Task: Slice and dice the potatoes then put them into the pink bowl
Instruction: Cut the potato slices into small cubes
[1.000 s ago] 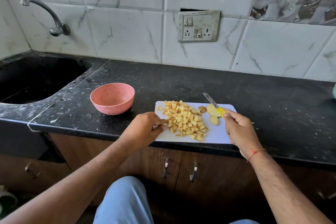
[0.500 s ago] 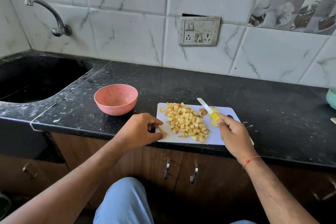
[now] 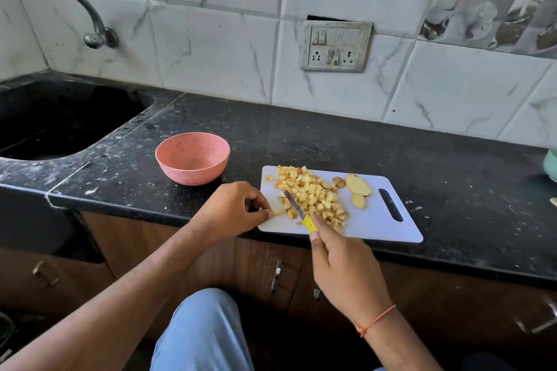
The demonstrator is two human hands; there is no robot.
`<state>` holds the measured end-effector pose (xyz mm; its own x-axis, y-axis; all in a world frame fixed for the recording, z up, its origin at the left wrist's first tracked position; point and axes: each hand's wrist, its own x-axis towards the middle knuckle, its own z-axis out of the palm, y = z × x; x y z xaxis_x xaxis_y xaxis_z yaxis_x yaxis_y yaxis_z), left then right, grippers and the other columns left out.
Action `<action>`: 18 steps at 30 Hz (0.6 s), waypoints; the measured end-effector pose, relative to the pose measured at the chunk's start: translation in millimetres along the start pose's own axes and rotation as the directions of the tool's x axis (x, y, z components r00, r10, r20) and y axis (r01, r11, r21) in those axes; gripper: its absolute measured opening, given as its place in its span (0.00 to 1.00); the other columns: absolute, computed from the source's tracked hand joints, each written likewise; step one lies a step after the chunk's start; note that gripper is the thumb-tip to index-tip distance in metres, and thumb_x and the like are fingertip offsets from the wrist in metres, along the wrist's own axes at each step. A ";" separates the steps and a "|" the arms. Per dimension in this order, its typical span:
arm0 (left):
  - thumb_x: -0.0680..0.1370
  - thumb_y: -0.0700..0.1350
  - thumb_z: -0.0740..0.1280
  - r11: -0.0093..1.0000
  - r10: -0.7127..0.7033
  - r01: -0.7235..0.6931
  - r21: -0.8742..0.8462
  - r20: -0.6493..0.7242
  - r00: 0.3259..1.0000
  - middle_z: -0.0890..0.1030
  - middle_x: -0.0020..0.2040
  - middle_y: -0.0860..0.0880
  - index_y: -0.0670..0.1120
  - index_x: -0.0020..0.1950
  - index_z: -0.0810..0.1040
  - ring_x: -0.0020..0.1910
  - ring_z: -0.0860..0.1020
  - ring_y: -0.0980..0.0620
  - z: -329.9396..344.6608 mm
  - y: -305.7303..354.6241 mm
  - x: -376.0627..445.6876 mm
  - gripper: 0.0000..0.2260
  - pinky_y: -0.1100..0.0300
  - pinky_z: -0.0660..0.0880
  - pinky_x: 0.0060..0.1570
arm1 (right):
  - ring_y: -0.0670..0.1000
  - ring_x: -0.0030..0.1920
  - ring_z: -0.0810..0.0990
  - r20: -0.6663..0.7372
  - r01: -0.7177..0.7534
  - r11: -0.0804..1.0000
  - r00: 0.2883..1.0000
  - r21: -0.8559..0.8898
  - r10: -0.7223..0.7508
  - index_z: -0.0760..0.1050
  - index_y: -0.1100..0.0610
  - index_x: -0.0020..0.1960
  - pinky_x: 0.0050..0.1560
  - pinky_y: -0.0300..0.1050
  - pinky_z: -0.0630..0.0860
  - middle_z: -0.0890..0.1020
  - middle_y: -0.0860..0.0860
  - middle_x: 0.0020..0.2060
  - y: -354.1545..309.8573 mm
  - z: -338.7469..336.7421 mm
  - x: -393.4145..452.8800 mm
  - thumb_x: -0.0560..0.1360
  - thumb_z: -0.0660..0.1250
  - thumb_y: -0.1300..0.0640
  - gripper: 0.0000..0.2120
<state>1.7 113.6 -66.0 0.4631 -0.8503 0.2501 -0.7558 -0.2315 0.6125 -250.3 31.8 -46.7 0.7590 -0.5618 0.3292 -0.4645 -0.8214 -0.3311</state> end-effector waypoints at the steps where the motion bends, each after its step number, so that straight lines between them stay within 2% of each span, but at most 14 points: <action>1: 0.74 0.55 0.80 0.999 -0.026 0.026 -0.036 -0.018 0.999 0.84 0.43 0.59 0.58 0.44 0.88 0.40 0.79 0.60 2.1 -1.3 -0.7 0.04 0.66 0.73 0.36 | 0.44 0.27 0.69 0.013 0.018 0.998 1.000 -0.060 -0.018 0.67 0.47 0.80 0.26 0.36 0.57 0.68 0.42 0.26 -4.9 1.6 -1.2 0.86 0.56 0.46 0.23; 4: 0.74 0.53 0.81 0.993 -0.075 0.072 -0.092 -0.035 0.997 0.86 0.40 0.62 0.56 0.42 0.89 0.37 0.81 0.61 6.7 -3.2 -2.6 0.04 0.68 0.72 0.34 | 0.45 0.23 0.64 0.070 0.070 0.983 0.996 -0.170 -0.059 0.68 0.49 0.79 0.25 0.37 0.52 0.63 0.42 0.24 -16.7 4.0 -3.0 0.86 0.57 0.47 0.22; 6: 0.75 0.53 0.80 0.991 -0.089 0.084 -0.103 -0.038 0.995 0.86 0.39 0.63 0.56 0.42 0.89 0.37 0.82 0.61 8.7 -3.3 -3.3 0.03 0.68 0.74 0.34 | 0.47 0.24 0.64 0.119 0.099 0.967 0.990 -0.235 -0.073 0.65 0.50 0.81 0.25 0.39 0.53 0.65 0.45 0.25 -22.5 4.7 -2.1 0.86 0.55 0.49 0.23; 8: 0.75 0.53 0.80 0.991 -0.100 0.094 -0.098 -0.061 0.993 0.86 0.38 0.63 0.56 0.43 0.90 0.37 0.82 0.62 11.1 -2.3 -4.3 0.03 0.68 0.73 0.34 | 0.48 0.27 0.67 0.152 0.110 0.967 0.986 -0.232 -0.075 0.55 0.49 0.84 0.27 0.40 0.56 0.69 0.46 0.28 -24.2 6.7 -3.5 0.87 0.52 0.50 0.25; 11: 0.75 0.54 0.79 0.990 -0.123 0.116 -0.077 -0.086 0.989 0.86 0.37 0.62 0.56 0.45 0.90 0.37 0.82 0.61 13.7 -0.4 -6.0 0.04 0.68 0.73 0.32 | 0.46 0.28 0.69 0.209 0.100 0.970 0.976 -0.220 -0.054 0.48 0.48 0.85 0.28 0.39 0.59 0.72 0.46 0.30 -23.3 3.8 -14.1 0.87 0.53 0.52 0.28; 14: 0.75 0.54 0.79 0.988 -0.135 0.126 -0.093 -0.101 0.986 0.86 0.38 0.62 0.55 0.45 0.90 0.37 0.82 0.61 14.3 0.5 -7.1 0.04 0.69 0.72 0.31 | 0.47 0.27 0.70 0.226 0.076 0.975 0.974 -0.210 -0.027 0.45 0.46 0.85 0.28 0.39 0.60 0.72 0.45 0.30 -18.6 -2.7 -30.1 0.87 0.51 0.50 0.28; 18: 0.76 0.53 0.79 0.983 -0.144 0.132 -0.128 -0.094 0.985 0.86 0.38 0.63 0.55 0.45 0.90 0.36 0.82 0.63 14.1 0.7 -9.4 0.03 0.70 0.71 0.32 | 0.48 0.30 0.75 0.175 0.071 0.984 0.984 -0.165 -0.042 0.47 0.46 0.85 0.32 0.39 0.66 0.76 0.45 0.32 -14.0 -6.5 -34.3 0.87 0.50 0.48 0.28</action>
<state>-9.7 114.8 -78.5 0.6088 -0.7597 0.2286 -0.6228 -0.2792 0.7309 -272.9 62.0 -47.6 0.8458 -0.5012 0.1830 -0.4782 -0.8642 -0.1566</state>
